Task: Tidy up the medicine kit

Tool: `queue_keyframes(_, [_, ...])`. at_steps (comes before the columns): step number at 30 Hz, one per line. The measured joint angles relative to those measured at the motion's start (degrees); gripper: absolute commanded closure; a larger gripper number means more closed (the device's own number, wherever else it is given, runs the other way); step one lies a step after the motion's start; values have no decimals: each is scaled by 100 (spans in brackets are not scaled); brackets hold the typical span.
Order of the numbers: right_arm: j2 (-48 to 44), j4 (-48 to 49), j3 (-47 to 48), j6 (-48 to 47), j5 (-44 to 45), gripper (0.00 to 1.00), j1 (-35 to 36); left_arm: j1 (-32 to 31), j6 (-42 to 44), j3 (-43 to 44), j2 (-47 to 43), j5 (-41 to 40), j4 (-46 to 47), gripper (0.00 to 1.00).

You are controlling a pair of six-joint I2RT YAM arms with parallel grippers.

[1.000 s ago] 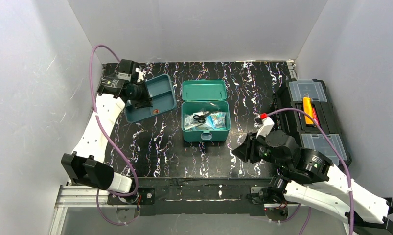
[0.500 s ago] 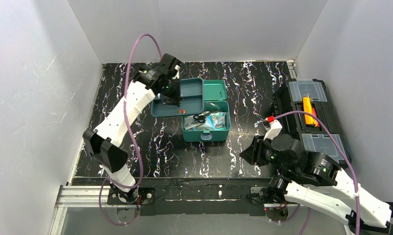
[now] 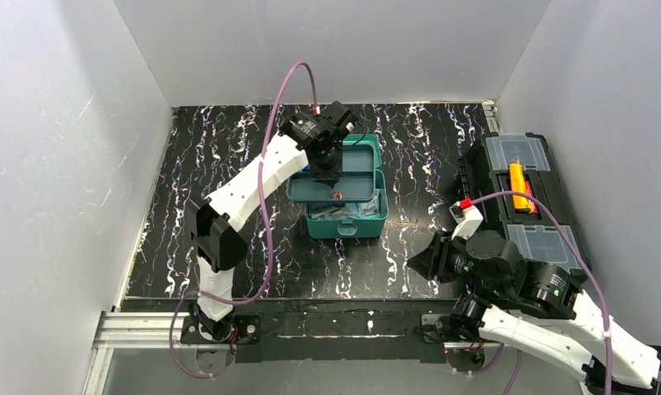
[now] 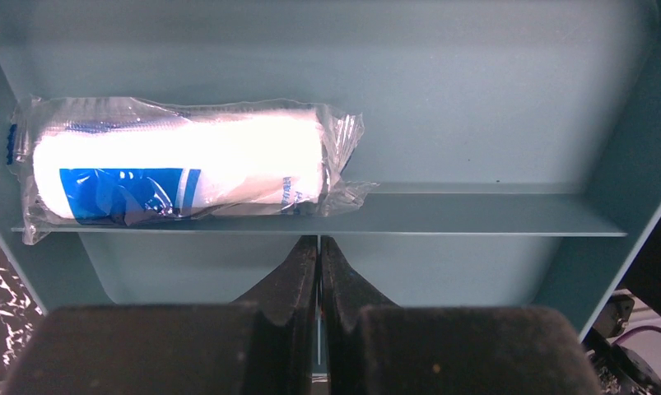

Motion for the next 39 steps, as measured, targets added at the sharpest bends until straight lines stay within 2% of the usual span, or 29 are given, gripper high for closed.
queue_keyframes(21, [-494, -153, -271, 197, -131, 57, 0, -374, -916, 35, 776, -369, 225, 100])
queue_keyframes(39, [-638, -337, -332, 197, -136, 57, 0, -577, -1152, 15, 807, -457, 302, 100])
